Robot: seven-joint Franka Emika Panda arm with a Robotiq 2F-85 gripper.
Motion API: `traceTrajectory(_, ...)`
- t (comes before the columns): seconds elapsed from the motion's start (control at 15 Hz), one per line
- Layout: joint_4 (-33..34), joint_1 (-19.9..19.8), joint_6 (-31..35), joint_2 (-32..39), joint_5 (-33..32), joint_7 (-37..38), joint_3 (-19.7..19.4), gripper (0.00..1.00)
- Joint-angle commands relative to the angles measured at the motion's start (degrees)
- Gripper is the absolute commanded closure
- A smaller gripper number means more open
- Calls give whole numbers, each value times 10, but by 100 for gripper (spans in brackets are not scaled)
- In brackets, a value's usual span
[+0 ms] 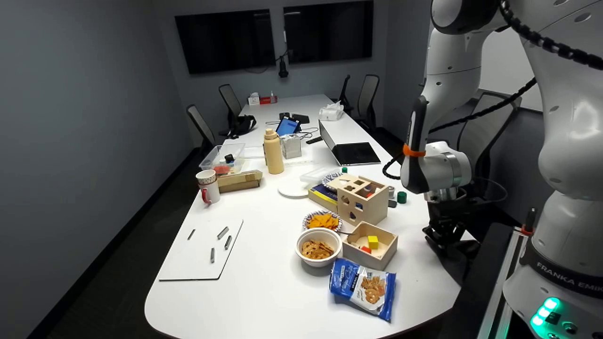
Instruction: Pick up the black cloth and wipe the table
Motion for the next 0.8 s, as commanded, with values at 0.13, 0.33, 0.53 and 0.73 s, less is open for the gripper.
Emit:
traceTrajectory(0.13,41,-69,34,4,19,-4,27,98)
traceTrajectory(0.33,81,-110,44,16,41,-6,57,98)
traceTrajectory(0.53,121,-155,30,24,65,-21,100,98)
traceTrajectory(0.73,143,-176,28,39,72,-26,135,98)
